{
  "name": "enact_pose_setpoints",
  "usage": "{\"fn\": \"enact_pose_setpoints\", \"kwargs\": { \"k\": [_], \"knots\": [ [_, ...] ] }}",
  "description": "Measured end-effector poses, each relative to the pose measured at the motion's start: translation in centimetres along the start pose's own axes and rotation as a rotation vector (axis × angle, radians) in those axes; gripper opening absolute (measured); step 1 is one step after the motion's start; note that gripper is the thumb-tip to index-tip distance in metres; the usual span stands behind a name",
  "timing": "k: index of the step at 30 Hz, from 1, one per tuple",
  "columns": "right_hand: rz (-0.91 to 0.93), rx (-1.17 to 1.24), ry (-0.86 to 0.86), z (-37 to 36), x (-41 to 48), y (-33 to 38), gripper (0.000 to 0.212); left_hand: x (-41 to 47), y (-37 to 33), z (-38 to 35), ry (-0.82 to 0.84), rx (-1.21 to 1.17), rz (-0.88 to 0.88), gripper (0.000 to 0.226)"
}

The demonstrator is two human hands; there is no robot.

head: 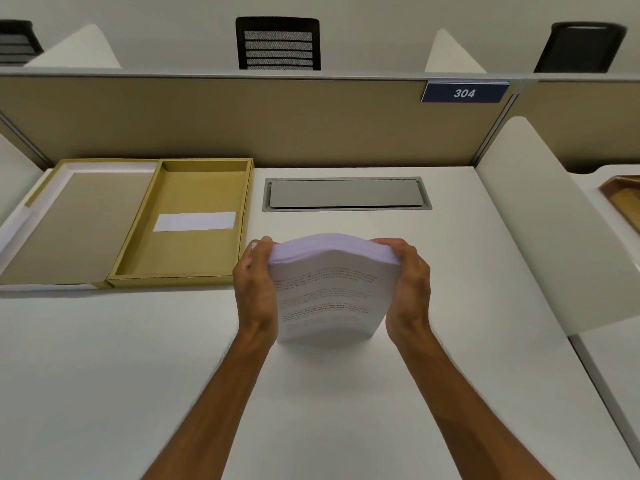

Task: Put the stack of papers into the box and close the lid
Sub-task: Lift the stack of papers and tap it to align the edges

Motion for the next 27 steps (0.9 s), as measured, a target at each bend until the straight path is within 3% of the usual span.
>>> {"fn": "enact_pose_setpoints", "kwargs": {
  "k": [7,11,13,15,18,21,27],
  "knots": [
    [-0.034,0.015,-0.018,0.1,0.3,0.0,0.035,0.3,-0.4,-0.1,0.024,-0.045,-0.026,0.038],
    [0.077,0.007,0.211,-0.5,0.5,0.5,0.068,0.0,-0.8,-0.7,0.206,-0.130,-0.087,0.061],
    [0.125,-0.032,0.325,-0.7,0.5,0.3,0.079,0.0,-0.7,-0.7,0.309,-0.138,-0.101,0.058],
    [0.130,-0.082,0.400,-0.3,0.5,-0.2,0.069,0.0,-0.2,-0.5,0.371,-0.125,-0.100,0.047],
    [0.123,-0.137,0.445,1.0,0.6,-0.7,0.044,0.3,0.9,0.5,0.413,0.011,-0.095,0.047],
    [0.144,-0.231,0.428,2.6,1.0,-0.6,0.040,1.0,1.0,2.3,0.384,0.206,-0.141,0.042],
    [0.204,-0.306,0.318,3.5,1.5,-0.3,0.041,1.4,0.1,4.2,0.292,0.365,-0.219,0.035]
  ]
}}
Point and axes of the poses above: each hand's wrist, its own x-axis towards the middle knuckle, its own z-axis out of the back of the hand, y = z × x, the point moved 10 cm from there along x, towards the middle knuckle, and after that the axes turned 4 degrees about -z, right-handed, at the moved point
